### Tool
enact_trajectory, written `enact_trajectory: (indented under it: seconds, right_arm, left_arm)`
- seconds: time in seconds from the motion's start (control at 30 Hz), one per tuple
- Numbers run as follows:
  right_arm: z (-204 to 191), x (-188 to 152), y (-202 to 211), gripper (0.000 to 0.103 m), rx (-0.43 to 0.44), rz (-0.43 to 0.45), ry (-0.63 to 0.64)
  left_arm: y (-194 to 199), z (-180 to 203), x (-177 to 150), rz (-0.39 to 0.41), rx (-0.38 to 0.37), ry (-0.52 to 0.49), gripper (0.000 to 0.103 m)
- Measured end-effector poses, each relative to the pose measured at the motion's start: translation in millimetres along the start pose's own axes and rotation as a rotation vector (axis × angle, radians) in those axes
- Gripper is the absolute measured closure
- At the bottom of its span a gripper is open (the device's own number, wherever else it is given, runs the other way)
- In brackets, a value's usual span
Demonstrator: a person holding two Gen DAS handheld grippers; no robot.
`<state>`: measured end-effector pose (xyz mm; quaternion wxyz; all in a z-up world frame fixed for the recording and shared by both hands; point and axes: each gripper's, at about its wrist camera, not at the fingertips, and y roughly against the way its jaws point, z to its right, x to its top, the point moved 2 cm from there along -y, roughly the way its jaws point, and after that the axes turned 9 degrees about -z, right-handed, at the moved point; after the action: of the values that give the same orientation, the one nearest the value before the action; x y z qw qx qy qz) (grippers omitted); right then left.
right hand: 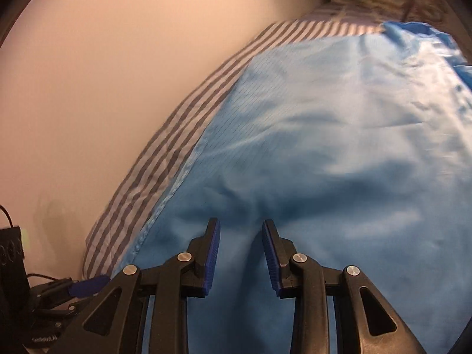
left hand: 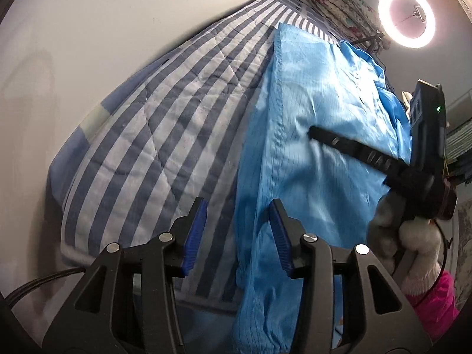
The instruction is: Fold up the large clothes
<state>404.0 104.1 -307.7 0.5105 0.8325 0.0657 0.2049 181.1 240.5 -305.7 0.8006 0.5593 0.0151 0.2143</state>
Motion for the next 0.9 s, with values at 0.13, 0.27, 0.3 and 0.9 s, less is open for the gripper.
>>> enact_trajectory:
  seconds: [0.13,0.27,0.3,0.9]
  right_arm:
    - [-16,0,-5,0.071,-0.042,-0.027,0.072]
    - [-10,-9,20,0.071,0.042,0.0,0.043]
    - [-9,-11,25,0.071,0.038,0.012,0.05]
    - [5,27,16,0.027,0.101,-0.053,-0.058]
  left_arm:
    - [-10,-4,10,0.002,-0.014,0.027,0.059]
    - [-18,-3,15,-0.005,-0.04,0.038,0.059]
    - [-19,-2,16,-0.002,-0.045,0.034,0.059]
    - [-4,32,9,0.077,0.033,-0.092,0.103]
